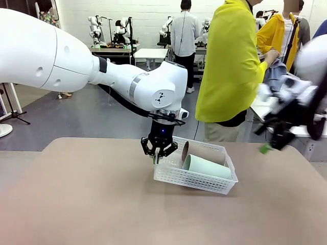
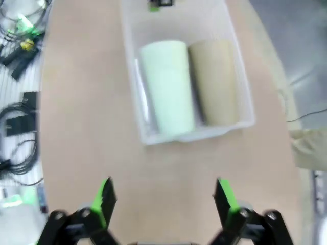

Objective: Clean and organize the cups into the basket.
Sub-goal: Pick up the Reusable plastic cup from the right side of the table and stack it inside the Organizing basket in the center of the table.

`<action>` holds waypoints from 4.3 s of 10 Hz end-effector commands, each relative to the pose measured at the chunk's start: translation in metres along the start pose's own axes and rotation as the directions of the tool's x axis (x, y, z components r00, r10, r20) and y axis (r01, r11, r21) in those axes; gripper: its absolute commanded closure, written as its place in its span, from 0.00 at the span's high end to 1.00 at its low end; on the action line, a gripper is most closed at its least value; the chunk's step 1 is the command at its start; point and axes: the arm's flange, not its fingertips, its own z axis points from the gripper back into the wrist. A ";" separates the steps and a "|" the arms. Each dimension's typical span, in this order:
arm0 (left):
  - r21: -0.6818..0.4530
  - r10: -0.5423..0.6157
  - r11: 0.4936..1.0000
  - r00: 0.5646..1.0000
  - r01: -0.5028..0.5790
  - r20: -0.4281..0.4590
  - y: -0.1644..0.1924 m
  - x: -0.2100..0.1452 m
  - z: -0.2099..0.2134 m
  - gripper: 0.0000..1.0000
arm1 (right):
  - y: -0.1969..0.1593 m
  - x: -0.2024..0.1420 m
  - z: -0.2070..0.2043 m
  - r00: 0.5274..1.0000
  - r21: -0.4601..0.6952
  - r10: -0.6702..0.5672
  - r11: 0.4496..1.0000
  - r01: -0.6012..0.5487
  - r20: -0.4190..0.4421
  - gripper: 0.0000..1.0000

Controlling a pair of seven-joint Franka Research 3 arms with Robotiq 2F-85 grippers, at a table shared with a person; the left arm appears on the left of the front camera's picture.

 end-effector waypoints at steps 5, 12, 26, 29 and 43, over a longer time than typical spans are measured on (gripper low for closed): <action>-0.013 -0.003 1.000 1.000 0.004 0.004 0.003 -0.003 -0.001 0.00 | -0.027 -0.162 0.064 0.928 0.063 0.043 0.995 -0.071 0.369 1.00; -0.013 -0.003 1.000 1.000 0.004 0.004 0.003 -0.003 -0.001 0.00 | -0.037 -0.191 0.059 0.889 0.061 0.004 0.998 -0.036 0.457 1.00; -0.013 -0.003 1.000 1.000 0.004 0.004 0.003 -0.003 -0.001 0.00 | -0.037 -0.191 0.059 0.889 0.061 0.004 0.998 -0.036 0.457 1.00; -0.013 -0.003 1.000 1.000 0.004 0.004 0.003 -0.003 -0.001 0.00 | -0.037 -0.191 0.059 0.889 0.061 0.004 0.998 -0.036 0.457 1.00; -0.013 -0.003 1.000 1.000 0.004 0.004 0.003 -0.003 -0.001 0.00 | -0.069 -0.200 -0.075 0.872 0.147 -0.126 0.987 0.062 0.473 1.00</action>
